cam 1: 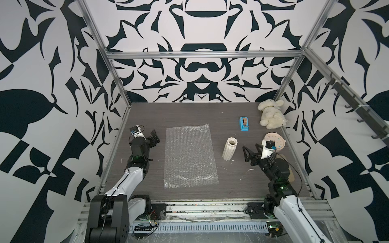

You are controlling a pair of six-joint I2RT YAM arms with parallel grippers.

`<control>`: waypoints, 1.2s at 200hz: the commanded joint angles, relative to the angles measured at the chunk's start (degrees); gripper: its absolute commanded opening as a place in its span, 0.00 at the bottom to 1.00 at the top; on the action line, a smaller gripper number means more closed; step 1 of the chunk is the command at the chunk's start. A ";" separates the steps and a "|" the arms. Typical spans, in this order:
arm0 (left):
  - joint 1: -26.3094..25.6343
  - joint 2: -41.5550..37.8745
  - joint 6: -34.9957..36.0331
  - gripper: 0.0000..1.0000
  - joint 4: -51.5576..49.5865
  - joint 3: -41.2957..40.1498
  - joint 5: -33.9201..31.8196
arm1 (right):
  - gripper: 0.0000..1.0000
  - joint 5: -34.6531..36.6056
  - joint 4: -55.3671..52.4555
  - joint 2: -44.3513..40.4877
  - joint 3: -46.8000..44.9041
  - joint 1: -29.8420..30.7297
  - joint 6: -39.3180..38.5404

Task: Wrap vases in bubble wrap
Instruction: Pick up the vase from the center of the board.

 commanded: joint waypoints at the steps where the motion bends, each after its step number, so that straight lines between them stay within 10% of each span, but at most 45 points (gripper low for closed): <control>1: -0.26 0.46 -1.44 1.00 0.83 -0.50 2.21 | 0.92 -0.41 1.64 -3.99 -2.96 2.44 2.58; 38: -0.28 2.47 -2.13 1.00 1.69 0.35 3.99 | 0.92 6.84 2.16 -7.79 -5.18 10.97 -2.30; 77: -0.28 3.26 -2.98 0.99 2.63 0.37 4.71 | 0.93 9.31 8.53 8.77 -1.89 18.96 -8.25; 240: -0.23 5.34 -4.60 0.99 2.07 1.63 7.69 | 0.91 6.23 34.54 43.57 7.28 20.15 -21.52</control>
